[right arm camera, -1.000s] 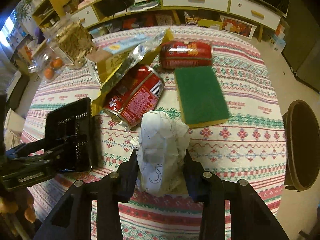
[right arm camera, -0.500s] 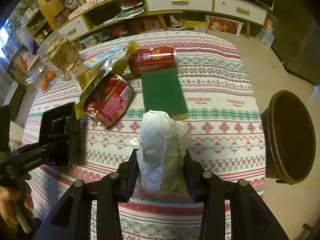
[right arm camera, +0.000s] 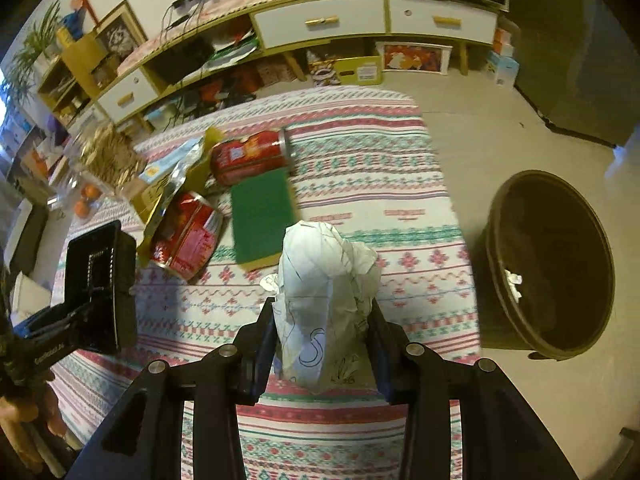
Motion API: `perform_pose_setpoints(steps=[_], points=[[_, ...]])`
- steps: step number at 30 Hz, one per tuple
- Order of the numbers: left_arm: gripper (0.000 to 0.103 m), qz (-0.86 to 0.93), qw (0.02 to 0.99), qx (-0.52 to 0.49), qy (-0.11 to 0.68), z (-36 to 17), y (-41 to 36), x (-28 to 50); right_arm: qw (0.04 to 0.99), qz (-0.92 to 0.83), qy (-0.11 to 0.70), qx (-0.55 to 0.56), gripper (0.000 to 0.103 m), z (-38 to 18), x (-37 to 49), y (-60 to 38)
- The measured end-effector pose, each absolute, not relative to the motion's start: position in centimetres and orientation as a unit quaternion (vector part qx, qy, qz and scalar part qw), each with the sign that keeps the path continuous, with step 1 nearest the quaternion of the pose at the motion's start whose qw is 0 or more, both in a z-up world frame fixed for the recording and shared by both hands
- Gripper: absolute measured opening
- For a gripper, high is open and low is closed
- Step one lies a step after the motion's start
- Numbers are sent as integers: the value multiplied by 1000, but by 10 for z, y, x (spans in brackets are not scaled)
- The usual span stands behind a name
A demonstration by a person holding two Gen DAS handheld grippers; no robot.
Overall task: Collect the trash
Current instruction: 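Close the right tool on the crumpled white paper while the left tool grasps the black tray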
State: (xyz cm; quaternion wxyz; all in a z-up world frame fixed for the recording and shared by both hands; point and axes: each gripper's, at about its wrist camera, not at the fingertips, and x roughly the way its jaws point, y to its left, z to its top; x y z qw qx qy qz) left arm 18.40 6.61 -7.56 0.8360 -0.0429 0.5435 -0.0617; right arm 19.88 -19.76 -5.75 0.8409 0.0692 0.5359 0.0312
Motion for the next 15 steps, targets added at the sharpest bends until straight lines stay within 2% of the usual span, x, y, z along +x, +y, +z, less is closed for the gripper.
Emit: perform_pose_setpoints(steps=[15], points=[[58, -163, 833, -3, 528, -59, -47, 183, 847, -32, 521, 100, 42, -48, 178, -296]])
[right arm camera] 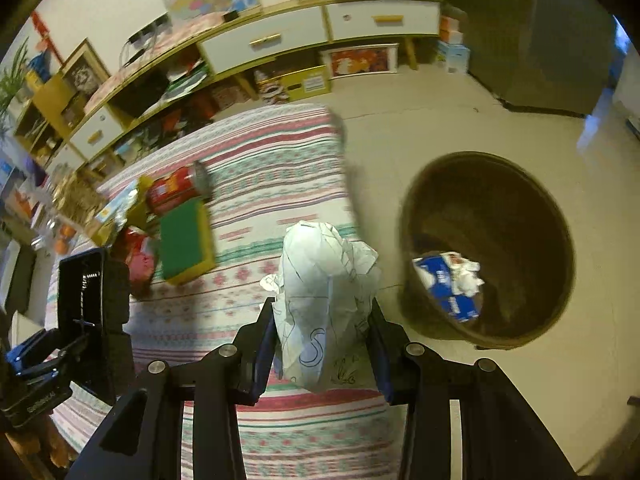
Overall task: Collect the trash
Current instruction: 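Close the right tool on the crumpled white paper while the left tool grasps the black tray, then carry paper and tray over the brown bin and open both tools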
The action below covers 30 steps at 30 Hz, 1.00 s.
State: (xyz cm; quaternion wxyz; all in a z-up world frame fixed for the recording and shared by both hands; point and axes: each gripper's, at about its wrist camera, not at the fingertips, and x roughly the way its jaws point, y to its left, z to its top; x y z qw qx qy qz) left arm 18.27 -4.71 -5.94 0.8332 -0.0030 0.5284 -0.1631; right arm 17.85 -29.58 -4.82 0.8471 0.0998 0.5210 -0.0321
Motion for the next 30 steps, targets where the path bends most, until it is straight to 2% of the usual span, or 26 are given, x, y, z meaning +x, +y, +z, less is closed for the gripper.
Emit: perform_pose_setpoints(steps=[12, 21, 30], points=[[58, -237, 816, 37, 526, -56, -188, 213, 844, -132, 500, 144, 42, -44, 143, -411], [58, -285, 798, 70, 527, -74, -290, 229, 835, -172, 494, 170, 42, -47, 119, -462], [59, -302, 793, 68, 525, -89, -331, 231, 825, -188, 497, 193, 42, -59, 104, -492]])
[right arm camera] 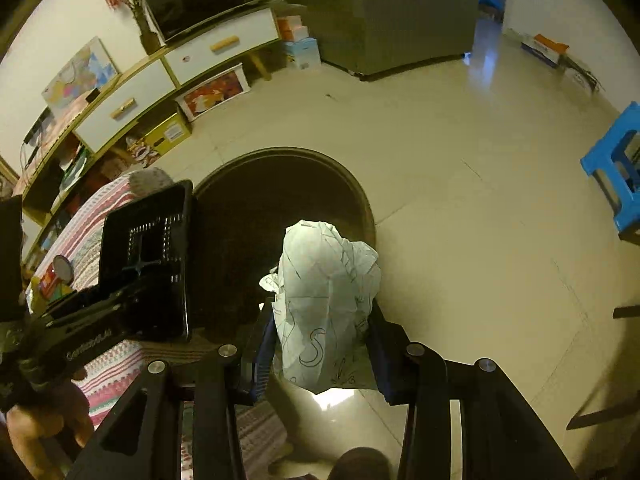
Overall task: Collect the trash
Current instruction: 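Carry paper and tray over the brown bin and open both tools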
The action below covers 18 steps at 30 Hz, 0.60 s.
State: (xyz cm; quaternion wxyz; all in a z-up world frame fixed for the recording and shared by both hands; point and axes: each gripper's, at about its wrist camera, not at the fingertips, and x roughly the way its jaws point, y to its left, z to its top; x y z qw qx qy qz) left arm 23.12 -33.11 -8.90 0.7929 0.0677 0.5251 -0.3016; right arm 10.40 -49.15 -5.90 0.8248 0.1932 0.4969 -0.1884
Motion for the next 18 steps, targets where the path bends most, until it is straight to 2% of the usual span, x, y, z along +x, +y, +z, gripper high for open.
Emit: perform_pose_setpoints(steps=[1, 2, 3, 5, 18], points=[[60, -302, 794, 65, 523, -88, -332, 230, 825, -187, 497, 195, 42, -60, 105, -494], [66, -300, 795, 64, 524, -89, -332, 231, 824, -186, 497, 198, 42, -62, 105, -496], [76, -295, 795, 66, 527, -90, -334, 231, 823, -187, 498, 199, 42, -64, 106, -497], [82, -285, 800, 65, 524, -88, -332, 229, 822, -186, 499, 203, 42, -66, 107, -500], [85, -259, 809, 38, 526, -79, -252, 213, 824, -188, 497, 197, 43, -74, 128, -491]])
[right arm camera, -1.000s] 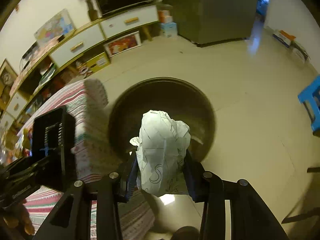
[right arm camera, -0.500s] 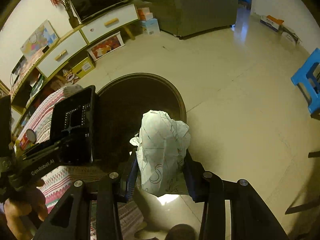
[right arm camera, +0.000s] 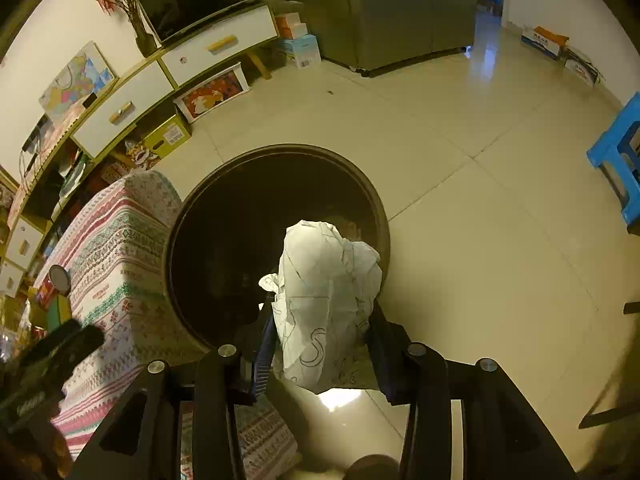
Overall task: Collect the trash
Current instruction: 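Carry paper and tray over the brown bin and open both tools, then move the left tool to the milk carton and close on it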
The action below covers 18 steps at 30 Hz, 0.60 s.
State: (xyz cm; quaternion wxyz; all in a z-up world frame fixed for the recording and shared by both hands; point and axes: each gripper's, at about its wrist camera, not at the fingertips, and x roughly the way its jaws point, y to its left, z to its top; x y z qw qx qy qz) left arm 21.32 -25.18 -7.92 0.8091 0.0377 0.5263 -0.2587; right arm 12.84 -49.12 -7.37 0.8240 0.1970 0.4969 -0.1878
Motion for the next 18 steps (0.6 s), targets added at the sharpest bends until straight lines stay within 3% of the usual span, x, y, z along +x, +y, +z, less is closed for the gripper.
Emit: perform_pose_setpoints(steps=[11, 13, 18], points=[[86, -228, 828, 25, 511, -62, -165, 192, 841, -197, 482, 146, 45, -69, 150, -465], [88, -223, 831, 25, 509, -57, -149, 190, 845, -203, 476, 135, 71, -64, 152, -458], [94, -208, 840, 18, 501, -47, -117, 188, 855, -195, 470, 100, 74, -52, 158, -436]])
